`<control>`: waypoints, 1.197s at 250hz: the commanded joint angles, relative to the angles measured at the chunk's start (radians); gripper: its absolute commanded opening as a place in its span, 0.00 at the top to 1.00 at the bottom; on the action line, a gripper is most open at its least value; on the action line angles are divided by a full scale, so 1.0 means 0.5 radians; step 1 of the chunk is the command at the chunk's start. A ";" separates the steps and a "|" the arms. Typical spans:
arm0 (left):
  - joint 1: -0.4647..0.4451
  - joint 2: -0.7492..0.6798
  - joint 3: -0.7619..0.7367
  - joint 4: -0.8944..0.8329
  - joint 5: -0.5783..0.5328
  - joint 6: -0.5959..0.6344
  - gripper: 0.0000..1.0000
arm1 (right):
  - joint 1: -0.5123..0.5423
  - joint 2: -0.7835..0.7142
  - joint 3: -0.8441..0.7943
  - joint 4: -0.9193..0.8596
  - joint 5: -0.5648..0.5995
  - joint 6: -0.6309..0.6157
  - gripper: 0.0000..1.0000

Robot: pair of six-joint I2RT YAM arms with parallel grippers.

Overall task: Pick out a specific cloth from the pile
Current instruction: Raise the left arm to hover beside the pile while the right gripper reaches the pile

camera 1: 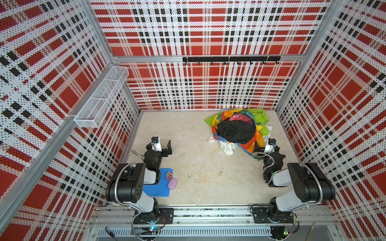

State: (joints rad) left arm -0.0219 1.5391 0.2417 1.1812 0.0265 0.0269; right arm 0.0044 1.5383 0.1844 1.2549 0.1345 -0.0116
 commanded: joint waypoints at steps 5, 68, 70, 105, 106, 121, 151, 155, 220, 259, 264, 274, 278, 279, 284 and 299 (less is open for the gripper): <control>-0.116 -0.141 -0.029 0.052 -0.252 0.113 0.01 | 0.027 -0.207 -0.013 0.023 0.075 -0.022 0.00; -0.319 -0.591 0.337 -0.930 -0.442 0.001 0.01 | 0.128 -0.822 0.098 -0.739 0.111 0.021 0.00; -0.322 -0.601 0.352 -0.958 -0.435 -0.011 0.01 | 0.134 -0.842 0.107 -0.768 0.114 0.023 0.00; -0.389 -0.679 0.708 -1.429 -0.180 -0.216 0.01 | 0.155 -1.141 0.287 -1.225 0.101 0.120 0.00; -0.394 -0.679 0.720 -1.442 -0.173 -0.222 0.01 | 0.156 -1.147 0.294 -1.237 0.098 0.122 0.00; -0.443 -0.671 0.892 -1.620 -0.059 -0.296 0.01 | 0.157 -1.229 0.389 -1.405 0.087 0.147 0.00; -0.521 -0.585 1.292 -1.920 0.203 -0.486 0.01 | 0.157 -1.314 0.567 -1.610 0.075 0.223 0.00; -0.530 -0.566 1.347 -1.960 0.241 -0.497 0.01 | 0.157 -1.318 0.591 -1.642 0.087 0.251 0.00; -0.648 -0.147 2.180 -2.766 0.723 -0.484 0.01 | 0.157 -1.119 1.179 -2.440 0.296 0.570 0.00; -0.653 -0.044 2.180 -2.841 0.882 -0.352 0.01 | 0.154 -0.889 1.366 -2.624 0.171 0.615 0.00; -0.653 -0.046 2.152 -2.820 0.884 -0.354 0.01 | 0.154 -0.859 1.386 -2.647 0.125 0.615 0.00; -0.654 -0.057 2.087 -2.774 0.874 -0.373 0.01 | 0.154 -0.802 1.436 -2.694 0.057 0.618 0.00; -0.655 -0.062 2.068 -2.753 0.871 -0.390 0.01 | 0.154 -0.779 1.455 -2.716 0.031 0.621 0.00; -0.654 -0.062 2.064 -2.750 0.871 -0.394 0.01 | 0.154 -0.773 1.460 -2.720 0.025 0.621 0.00; -0.653 -0.068 2.054 -2.737 0.870 -0.420 0.01 | 0.154 -0.745 1.483 -2.742 -0.005 0.626 0.00; -0.659 -0.072 2.073 -2.741 0.922 -0.431 0.01 | 0.154 -0.659 1.550 -2.792 -0.098 0.625 0.00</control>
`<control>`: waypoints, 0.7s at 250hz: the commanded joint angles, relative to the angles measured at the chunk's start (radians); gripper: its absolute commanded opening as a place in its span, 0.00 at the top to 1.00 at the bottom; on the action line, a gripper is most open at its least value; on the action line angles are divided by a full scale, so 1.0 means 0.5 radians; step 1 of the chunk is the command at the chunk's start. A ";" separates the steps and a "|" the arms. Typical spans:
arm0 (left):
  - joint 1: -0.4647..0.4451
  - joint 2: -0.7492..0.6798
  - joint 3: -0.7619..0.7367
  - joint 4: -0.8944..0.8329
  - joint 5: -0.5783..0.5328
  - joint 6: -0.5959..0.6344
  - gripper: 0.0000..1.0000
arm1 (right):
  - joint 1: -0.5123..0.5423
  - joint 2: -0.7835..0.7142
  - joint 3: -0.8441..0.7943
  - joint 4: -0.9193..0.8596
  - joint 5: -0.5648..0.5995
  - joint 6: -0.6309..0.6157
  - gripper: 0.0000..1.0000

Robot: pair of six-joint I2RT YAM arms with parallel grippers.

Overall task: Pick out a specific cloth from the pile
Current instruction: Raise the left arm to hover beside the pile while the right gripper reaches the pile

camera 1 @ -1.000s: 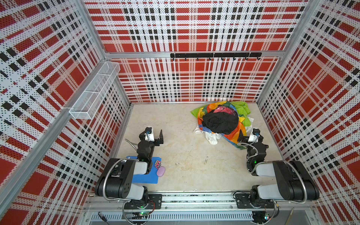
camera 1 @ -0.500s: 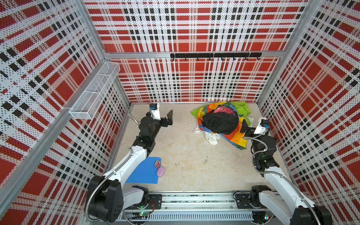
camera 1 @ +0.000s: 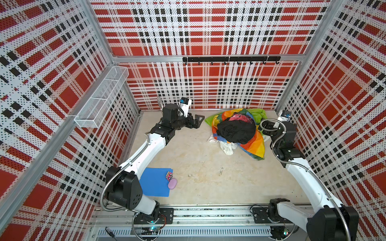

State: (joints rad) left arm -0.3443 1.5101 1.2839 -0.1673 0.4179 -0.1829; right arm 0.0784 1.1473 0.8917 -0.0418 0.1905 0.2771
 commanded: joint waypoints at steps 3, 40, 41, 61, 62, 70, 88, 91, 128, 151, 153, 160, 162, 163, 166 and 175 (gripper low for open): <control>-0.017 -0.014 -0.012 -0.043 0.140 -0.010 0.01 | 0.006 0.141 0.150 -0.203 -0.233 0.050 0.00; -0.035 -0.046 -0.023 -0.042 0.147 -0.030 0.01 | 0.020 0.301 0.230 -0.166 -0.521 0.060 0.00; -0.038 -0.048 -0.024 -0.039 0.146 -0.031 0.01 | 0.022 0.304 0.231 -0.165 -0.522 0.060 0.00; -0.054 -0.064 -0.033 -0.020 0.153 -0.041 0.01 | 0.047 0.367 0.270 -0.165 -0.510 0.085 0.00; -0.054 -0.065 -0.033 -0.022 0.152 -0.040 0.01 | 0.048 0.371 0.271 -0.166 -0.510 0.086 0.00; -0.062 -0.069 -0.034 -0.022 0.148 -0.041 0.01 | 0.049 0.393 0.288 -0.169 -0.514 0.098 0.00; -0.072 -0.078 -0.037 -0.021 0.146 -0.041 0.01 | 0.049 0.425 0.309 -0.185 -0.496 0.140 0.00; -0.072 -0.081 -0.037 -0.023 0.144 -0.041 0.01 | 0.050 0.426 0.307 -0.189 -0.488 0.146 0.00; -0.085 -0.116 -0.055 -0.007 0.125 -0.033 0.01 | 0.041 0.428 0.281 -0.245 -0.386 0.212 0.00; -0.085 -0.124 -0.063 0.006 0.132 -0.036 0.01 | 0.019 0.430 0.255 -0.236 -0.511 0.186 0.00; -0.086 -0.122 -0.064 0.006 0.132 -0.036 0.01 | 0.018 0.431 0.259 -0.236 -0.530 0.177 0.00; -0.085 -0.117 -0.064 0.008 0.138 -0.041 0.01 | 0.020 0.447 0.268 -0.241 -0.580 0.153 0.00; -0.085 -0.118 -0.064 0.009 0.139 -0.043 0.01 | 0.021 0.451 0.270 -0.244 -0.593 0.149 0.00; -0.086 -0.116 -0.064 0.009 0.140 -0.044 0.01 | 0.022 0.453 0.271 -0.246 -0.597 0.147 0.00; -0.085 -0.116 -0.063 0.009 0.144 -0.046 0.01 | 0.026 0.458 0.276 -0.251 -0.606 0.142 0.00; -0.086 -0.111 -0.061 0.012 0.151 -0.053 0.01 | 0.039 0.492 0.307 -0.289 -0.596 0.134 0.00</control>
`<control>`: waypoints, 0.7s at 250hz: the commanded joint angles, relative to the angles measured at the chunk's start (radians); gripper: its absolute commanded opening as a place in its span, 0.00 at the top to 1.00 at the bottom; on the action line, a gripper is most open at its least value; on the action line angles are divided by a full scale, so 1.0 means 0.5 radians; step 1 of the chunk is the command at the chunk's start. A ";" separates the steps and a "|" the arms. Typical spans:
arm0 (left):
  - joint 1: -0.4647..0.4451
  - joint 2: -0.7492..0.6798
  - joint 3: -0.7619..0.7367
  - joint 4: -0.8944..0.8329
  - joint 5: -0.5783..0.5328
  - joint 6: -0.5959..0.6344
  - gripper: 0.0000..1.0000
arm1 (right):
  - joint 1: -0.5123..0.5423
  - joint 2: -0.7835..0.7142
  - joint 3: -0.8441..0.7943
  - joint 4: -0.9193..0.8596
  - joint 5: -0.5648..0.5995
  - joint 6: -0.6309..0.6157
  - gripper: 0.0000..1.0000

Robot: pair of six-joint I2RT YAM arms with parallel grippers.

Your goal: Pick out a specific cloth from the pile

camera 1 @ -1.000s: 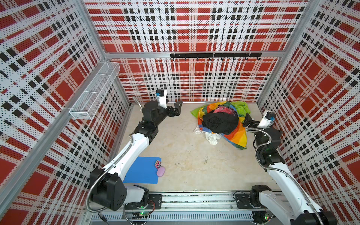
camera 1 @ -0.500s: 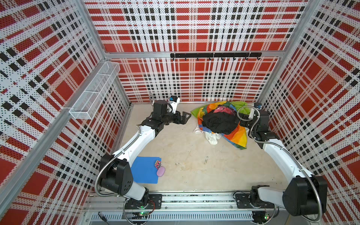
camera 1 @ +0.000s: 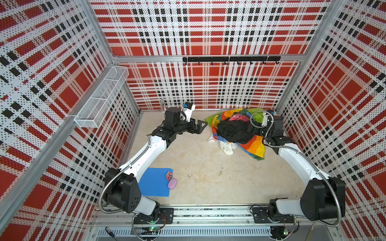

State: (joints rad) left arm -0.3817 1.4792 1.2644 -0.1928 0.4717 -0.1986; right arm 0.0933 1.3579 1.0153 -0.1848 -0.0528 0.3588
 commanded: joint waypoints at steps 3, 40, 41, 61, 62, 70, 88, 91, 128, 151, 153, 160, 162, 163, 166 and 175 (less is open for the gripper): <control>-0.010 -0.050 -0.022 0.063 0.047 -0.026 0.01 | 0.015 0.086 0.070 -0.020 -0.095 -0.033 0.00; -0.019 -0.057 -0.022 0.067 0.016 -0.037 0.01 | 0.022 0.321 0.172 -0.168 0.136 0.076 0.00; -0.021 -0.058 -0.022 0.068 0.013 -0.038 0.01 | 0.022 0.326 0.170 -0.163 0.139 0.079 0.00; -0.035 -0.073 -0.031 0.066 -0.035 -0.029 0.01 | 0.022 0.429 0.154 -0.075 0.215 0.126 0.00; -0.036 -0.072 -0.031 0.066 -0.037 -0.026 0.01 | 0.022 0.437 0.155 -0.075 0.220 0.126 0.00; -0.044 -0.077 -0.035 0.065 -0.051 -0.022 0.01 | 0.022 0.494 0.179 -0.078 0.253 0.137 0.00; -0.059 -0.078 -0.035 0.059 -0.069 -0.013 0.01 | 0.022 0.627 0.235 -0.081 0.308 0.143 0.00; -0.064 -0.081 -0.033 0.060 -0.072 -0.015 0.01 | 0.022 0.647 0.243 -0.081 0.314 0.142 0.00; -0.081 -0.072 -0.031 0.060 -0.069 -0.016 0.01 | 0.015 0.852 0.289 0.009 0.176 0.141 0.08; -0.087 -0.068 -0.028 0.060 -0.060 -0.023 0.01 | 0.015 0.894 0.271 0.103 0.135 0.145 0.55; -0.088 -0.067 -0.028 0.060 -0.060 -0.023 0.01 | 0.013 0.895 0.271 0.109 0.135 0.145 0.58; -0.091 -0.068 -0.028 0.059 -0.060 -0.023 0.01 | 0.015 0.897 0.268 0.121 0.143 0.141 0.70; -0.090 -0.067 -0.028 0.060 -0.060 -0.023 0.01 | 0.013 0.896 0.267 0.124 0.145 0.140 0.73; -0.091 -0.068 -0.028 0.060 -0.060 -0.023 0.01 | 0.013 0.895 0.267 0.124 0.145 0.139 0.74; -0.093 -0.067 -0.028 0.060 -0.063 -0.025 0.01 | 0.013 0.893 0.271 0.124 0.150 0.140 0.79; -0.097 -0.068 -0.028 0.060 -0.062 -0.020 0.01 | 0.013 0.880 0.271 0.127 0.159 0.131 0.87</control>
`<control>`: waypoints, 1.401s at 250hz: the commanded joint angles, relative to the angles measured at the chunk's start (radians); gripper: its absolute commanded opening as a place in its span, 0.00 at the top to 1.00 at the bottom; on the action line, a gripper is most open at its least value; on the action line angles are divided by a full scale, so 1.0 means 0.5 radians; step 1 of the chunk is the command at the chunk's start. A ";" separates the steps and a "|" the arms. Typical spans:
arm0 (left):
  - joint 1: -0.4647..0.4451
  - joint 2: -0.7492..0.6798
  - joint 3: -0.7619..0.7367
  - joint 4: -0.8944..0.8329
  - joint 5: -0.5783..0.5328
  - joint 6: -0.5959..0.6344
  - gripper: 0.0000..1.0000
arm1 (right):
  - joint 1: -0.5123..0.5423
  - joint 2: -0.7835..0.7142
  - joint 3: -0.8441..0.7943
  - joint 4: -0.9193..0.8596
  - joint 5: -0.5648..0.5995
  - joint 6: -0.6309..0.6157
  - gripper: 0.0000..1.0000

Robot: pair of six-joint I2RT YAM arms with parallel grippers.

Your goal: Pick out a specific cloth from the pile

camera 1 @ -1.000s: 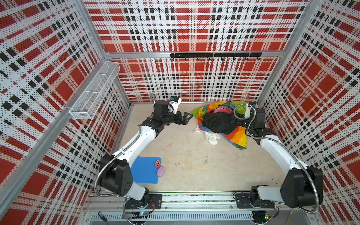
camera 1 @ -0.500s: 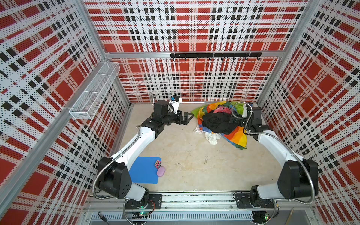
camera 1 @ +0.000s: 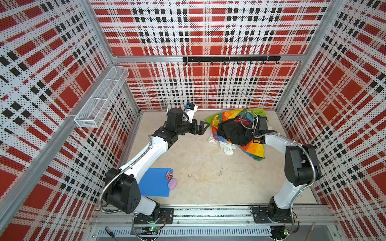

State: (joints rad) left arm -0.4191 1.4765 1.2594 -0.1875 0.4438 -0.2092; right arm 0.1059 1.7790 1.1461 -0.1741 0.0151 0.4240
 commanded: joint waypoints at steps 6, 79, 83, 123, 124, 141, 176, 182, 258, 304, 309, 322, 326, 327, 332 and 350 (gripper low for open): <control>-0.021 -0.063 -0.019 0.050 -0.007 0.001 0.01 | -0.010 0.022 0.009 0.108 0.025 -0.006 0.92; -0.023 -0.067 -0.019 0.050 -0.016 0.001 0.01 | 0.021 -0.288 0.197 -0.050 0.128 -0.059 1.00; -0.022 -0.068 -0.019 0.050 -0.016 0.001 0.01 | 0.024 -0.300 0.224 -0.065 0.132 -0.060 1.00; -0.022 -0.072 -0.022 0.050 -0.023 0.004 0.01 | 0.034 -0.351 0.530 -0.209 0.165 -0.072 1.00; -0.023 -0.072 -0.022 0.050 -0.024 0.006 0.01 | 0.034 -0.350 0.541 -0.213 0.167 -0.072 1.00; -0.022 -0.072 -0.022 0.050 -0.026 0.006 0.01 | 0.034 -0.319 0.712 -0.270 0.201 -0.081 1.00; -0.028 -0.072 -0.022 0.053 -0.022 0.007 0.01 | 0.031 -0.132 1.161 -0.396 0.264 -0.099 1.00; -0.029 -0.072 -0.022 0.050 -0.027 0.009 0.01 | 0.026 -0.084 1.238 -0.419 0.278 -0.099 1.00; -0.058 -0.077 -0.025 0.043 -0.061 0.027 0.01 | -0.080 0.415 1.551 -0.512 0.217 0.040 1.00; -0.063 -0.066 -0.022 0.039 -0.058 0.024 0.01 | -0.106 0.491 1.242 -0.385 0.193 0.084 0.96; -0.064 -0.066 -0.022 0.039 -0.059 0.024 0.01 | -0.108 0.496 1.211 -0.374 0.192 0.085 0.93; -0.063 -0.068 -0.022 0.040 -0.057 0.028 0.01 | -0.112 0.499 1.147 -0.355 0.194 0.083 0.87; -0.065 -0.070 -0.022 0.038 -0.060 0.027 0.01 | -0.111 0.496 1.128 -0.347 0.198 0.083 0.85; -0.066 -0.070 -0.022 0.040 -0.060 0.026 0.01 | -0.111 0.494 1.120 -0.343 0.199 0.084 0.85; -0.065 -0.070 -0.022 0.040 -0.059 0.029 0.01 | -0.108 0.479 1.092 -0.322 0.205 0.085 0.82; -0.065 -0.068 -0.023 0.040 -0.055 0.029 0.01 | -0.104 0.409 1.000 -0.261 0.234 0.073 0.71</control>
State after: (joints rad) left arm -0.4446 1.4670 1.2591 -0.1875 0.4179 -0.2047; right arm 0.0509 2.0323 1.7039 -0.3954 0.1184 0.4618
